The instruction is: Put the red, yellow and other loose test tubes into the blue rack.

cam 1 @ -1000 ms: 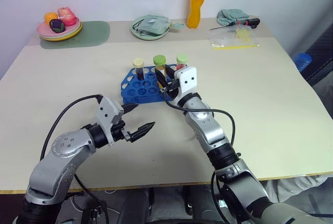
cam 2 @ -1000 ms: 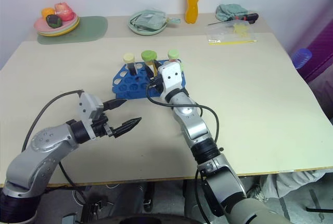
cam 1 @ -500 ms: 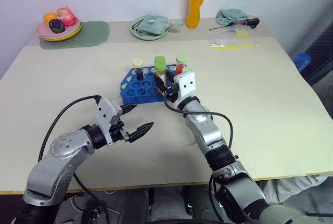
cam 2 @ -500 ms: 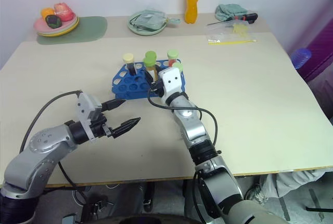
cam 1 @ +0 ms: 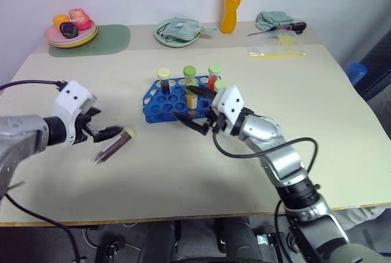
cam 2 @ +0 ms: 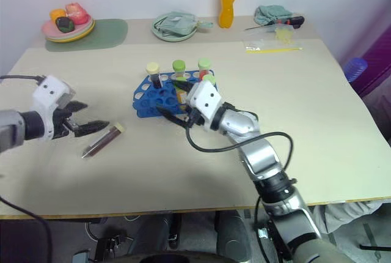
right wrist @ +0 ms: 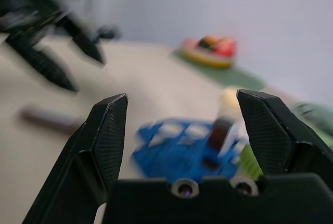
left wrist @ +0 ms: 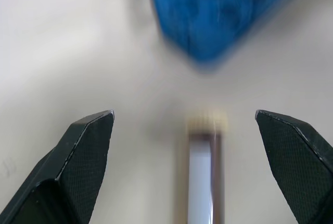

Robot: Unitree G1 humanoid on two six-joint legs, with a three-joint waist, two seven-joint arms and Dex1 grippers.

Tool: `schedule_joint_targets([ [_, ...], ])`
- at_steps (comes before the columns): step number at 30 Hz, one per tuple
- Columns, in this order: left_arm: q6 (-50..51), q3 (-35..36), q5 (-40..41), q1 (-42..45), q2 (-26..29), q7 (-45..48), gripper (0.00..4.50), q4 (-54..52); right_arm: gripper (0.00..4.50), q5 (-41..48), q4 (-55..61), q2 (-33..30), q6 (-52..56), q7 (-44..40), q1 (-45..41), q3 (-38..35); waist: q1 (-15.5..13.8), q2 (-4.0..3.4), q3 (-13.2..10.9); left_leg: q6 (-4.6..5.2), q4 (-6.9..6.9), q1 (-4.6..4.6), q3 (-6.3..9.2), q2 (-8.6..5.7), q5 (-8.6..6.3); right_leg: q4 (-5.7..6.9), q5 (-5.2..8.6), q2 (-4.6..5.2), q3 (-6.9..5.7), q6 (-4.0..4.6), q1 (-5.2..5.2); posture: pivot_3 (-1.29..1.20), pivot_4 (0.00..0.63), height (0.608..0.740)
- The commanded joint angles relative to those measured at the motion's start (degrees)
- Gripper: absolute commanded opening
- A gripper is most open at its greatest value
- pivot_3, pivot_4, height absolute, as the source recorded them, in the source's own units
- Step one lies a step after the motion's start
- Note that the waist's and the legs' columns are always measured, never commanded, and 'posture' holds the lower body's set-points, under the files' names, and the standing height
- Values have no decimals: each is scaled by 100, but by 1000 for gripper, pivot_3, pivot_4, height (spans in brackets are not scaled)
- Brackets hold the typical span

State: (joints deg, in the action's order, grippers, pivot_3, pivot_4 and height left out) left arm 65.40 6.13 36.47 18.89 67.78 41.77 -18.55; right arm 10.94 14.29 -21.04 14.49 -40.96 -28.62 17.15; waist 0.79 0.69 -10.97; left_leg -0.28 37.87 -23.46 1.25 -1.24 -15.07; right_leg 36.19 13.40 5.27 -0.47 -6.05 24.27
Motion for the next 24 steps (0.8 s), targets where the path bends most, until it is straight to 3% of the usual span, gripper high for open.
schedule_joint_targets([
  [1,482,-1030,-233,763,311,547,4500,339,3701,383,714,-393,395,-660,-6,32,8,3,-2,0,0,0,0,1,0,0,0,-3,0,-1,0,0,150,740],
  [6,-20,-2531,-1242,1787,239,1218,4500,1138,3701,702,1092,-713,799,-970,83,-97,12,10,-6,0,-1,-1,-1,9,0,1,0,-21,0,0,4,0,150,740],
  [12,-556,-3520,-2201,2355,-14,1881,4500,1858,3701,679,1282,-768,1000,-876,224,-104,-3,17,-9,0,-1,-4,-8,13,0,0,1,-23,4,0,8,0,150,740],
  [15,-634,-3701,-2543,2543,-207,2001,3598,2177,3766,664,1364,-715,1077,-738,293,-124,-23,21,-10,0,6,-8,-6,13,0,0,0,-23,4,0,8,0,150,740],
  [20,-556,-3607,-2742,2575,-322,2207,1097,2245,3766,683,1421,-687,1130,-662,348,-93,-7,22,-10,0,10,-9,-4,13,0,3,0,-22,4,-1,7,0,150,740],
  [21,-522,-3535,-2729,2546,-315,2226,768,2222,3766,683,1422,-684,1135,-656,346,-92,-7,22,-10,0,10,-9,-4,13,0,3,0,-22,4,-1,8,0,150,740],
  [24,-950,-2933,-2601,2253,-250,2113,761,2114,3766,678,1420,-699,1126,-609,379,-136,0,22,-10,1,10,-9,-3,15,0,4,0,-22,4,-1,8,0,150,740],
])
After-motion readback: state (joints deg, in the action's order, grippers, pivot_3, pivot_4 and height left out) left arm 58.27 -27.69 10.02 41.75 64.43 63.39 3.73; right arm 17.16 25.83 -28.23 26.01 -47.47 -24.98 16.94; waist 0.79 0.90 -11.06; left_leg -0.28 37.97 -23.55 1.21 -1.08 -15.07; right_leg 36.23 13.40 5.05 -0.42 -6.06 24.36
